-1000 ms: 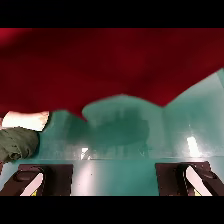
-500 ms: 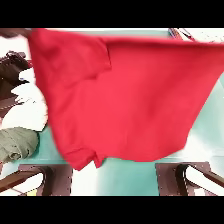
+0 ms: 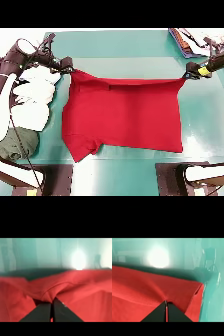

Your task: Fold the shirts.

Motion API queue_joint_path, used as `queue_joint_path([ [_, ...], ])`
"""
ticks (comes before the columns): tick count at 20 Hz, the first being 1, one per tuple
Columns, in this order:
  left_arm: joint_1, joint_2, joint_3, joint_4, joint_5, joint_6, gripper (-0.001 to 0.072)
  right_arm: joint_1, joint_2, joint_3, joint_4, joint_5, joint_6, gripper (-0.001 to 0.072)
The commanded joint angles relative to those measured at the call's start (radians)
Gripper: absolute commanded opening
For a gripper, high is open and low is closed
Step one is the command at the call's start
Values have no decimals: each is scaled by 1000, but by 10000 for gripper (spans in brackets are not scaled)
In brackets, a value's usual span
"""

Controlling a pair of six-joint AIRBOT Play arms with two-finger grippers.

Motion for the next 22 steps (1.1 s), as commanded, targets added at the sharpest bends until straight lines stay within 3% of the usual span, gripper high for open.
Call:
queue_joint_path([
  [1,22,-34,32,0,27,34,24,27,-71,89,-2,-16,-5,11],
  [5,70,-34,26,23,-185,117,23,27,-10,4,-55,27,-19,12],
  [11,54,-34,-149,52,-209,134,26,75,84,-318,-48,-86,-19,14],
  [12,54,-34,-166,52,-214,134,234,83,84,-340,-47,-91,-19,56],
  [13,55,-34,-171,53,-224,118,615,88,84,-349,-48,-91,-18,216],
  [14,55,-30,-171,56,-244,94,567,87,90,-354,-47,-81,-18,277],
  [18,55,100,-240,116,-304,68,541,88,198,-373,-49,17,-19,275],
  [22,55,418,-632,260,-256,19,542,88,397,-510,-48,16,-19,267],
])
